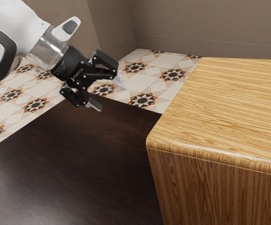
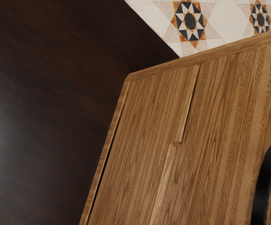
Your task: Pull the drawer handle with one arm to open the drawer
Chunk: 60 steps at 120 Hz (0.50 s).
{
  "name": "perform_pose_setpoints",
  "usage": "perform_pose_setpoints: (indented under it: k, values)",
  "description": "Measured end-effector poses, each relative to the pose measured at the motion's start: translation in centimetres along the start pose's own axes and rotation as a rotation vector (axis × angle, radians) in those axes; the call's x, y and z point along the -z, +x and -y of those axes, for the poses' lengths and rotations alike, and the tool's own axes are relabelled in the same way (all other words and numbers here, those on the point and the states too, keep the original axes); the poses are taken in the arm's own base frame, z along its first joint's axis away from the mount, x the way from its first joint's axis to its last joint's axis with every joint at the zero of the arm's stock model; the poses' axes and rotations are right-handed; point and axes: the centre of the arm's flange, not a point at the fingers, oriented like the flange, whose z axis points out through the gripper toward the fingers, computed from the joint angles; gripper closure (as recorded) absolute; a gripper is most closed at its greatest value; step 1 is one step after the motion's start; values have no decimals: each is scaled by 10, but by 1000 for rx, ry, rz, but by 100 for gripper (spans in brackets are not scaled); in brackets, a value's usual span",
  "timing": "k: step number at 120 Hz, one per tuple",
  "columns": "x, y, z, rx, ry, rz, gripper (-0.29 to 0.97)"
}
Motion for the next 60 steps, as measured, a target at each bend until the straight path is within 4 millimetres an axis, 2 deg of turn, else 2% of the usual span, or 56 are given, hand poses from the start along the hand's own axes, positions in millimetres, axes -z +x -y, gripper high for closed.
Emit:
perform_pose_setpoints:
  k: [16, 28, 34, 48, 60]
  values:
    - [-40, 0, -21, -130, -104, 12, 1]
    - [-56, -5, -25, -185, -121, -1, 1]
    - [-59, -7, -24, -201, -124, -11, 1]
    - [-50, -1, -15, -211, -136, -50, 1]
    - [-52, 6, -25, -229, -164, -59, 1]
